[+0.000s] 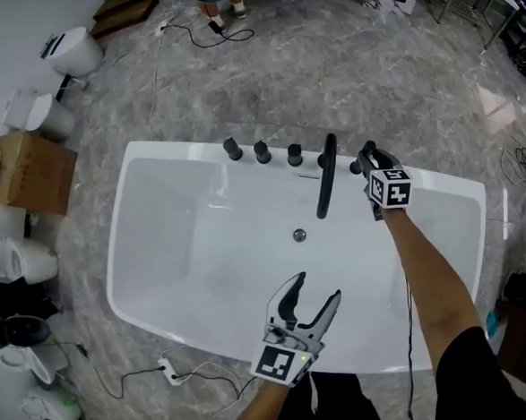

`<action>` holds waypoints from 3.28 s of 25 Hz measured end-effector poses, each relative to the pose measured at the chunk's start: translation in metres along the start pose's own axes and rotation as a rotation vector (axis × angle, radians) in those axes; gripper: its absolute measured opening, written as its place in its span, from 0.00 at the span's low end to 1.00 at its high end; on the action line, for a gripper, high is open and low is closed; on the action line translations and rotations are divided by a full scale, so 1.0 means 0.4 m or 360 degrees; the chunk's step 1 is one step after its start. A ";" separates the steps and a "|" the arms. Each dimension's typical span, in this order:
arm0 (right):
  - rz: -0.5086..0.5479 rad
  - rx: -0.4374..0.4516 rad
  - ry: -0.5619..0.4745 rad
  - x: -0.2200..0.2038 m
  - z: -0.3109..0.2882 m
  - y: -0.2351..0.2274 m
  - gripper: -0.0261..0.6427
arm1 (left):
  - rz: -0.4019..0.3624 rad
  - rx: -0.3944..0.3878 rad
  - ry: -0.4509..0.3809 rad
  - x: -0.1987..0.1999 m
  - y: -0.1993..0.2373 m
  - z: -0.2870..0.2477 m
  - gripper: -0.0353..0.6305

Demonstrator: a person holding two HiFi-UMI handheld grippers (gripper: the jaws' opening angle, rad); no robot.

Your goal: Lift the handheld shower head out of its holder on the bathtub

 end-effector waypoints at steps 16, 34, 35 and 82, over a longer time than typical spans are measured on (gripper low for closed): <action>0.0083 -0.0012 0.0106 0.034 0.053 0.018 0.21 | -0.0042 -0.0003 0.0008 0.040 0.006 0.043 0.46; 0.0147 -0.0022 -0.0107 0.405 0.342 0.145 0.21 | -0.0217 -0.0080 -0.0123 0.291 -0.074 0.183 0.46; 0.0151 -0.0025 -0.0118 0.423 0.364 0.155 0.21 | -0.0219 -0.0087 -0.0126 0.304 -0.083 0.196 0.46; 0.0063 -0.0185 -0.0518 0.740 0.821 0.321 0.21 | -0.0387 -0.0245 -0.0192 0.462 -0.129 0.447 0.09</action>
Point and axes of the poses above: the fingertips, and each gripper's own axes: z backward along the fingers, y to its left, x out of its top, the point moved 2 cm from there along z, backward along the fingers, and after that the axes turned 7 degrees about -z, right-handed, at the moved point
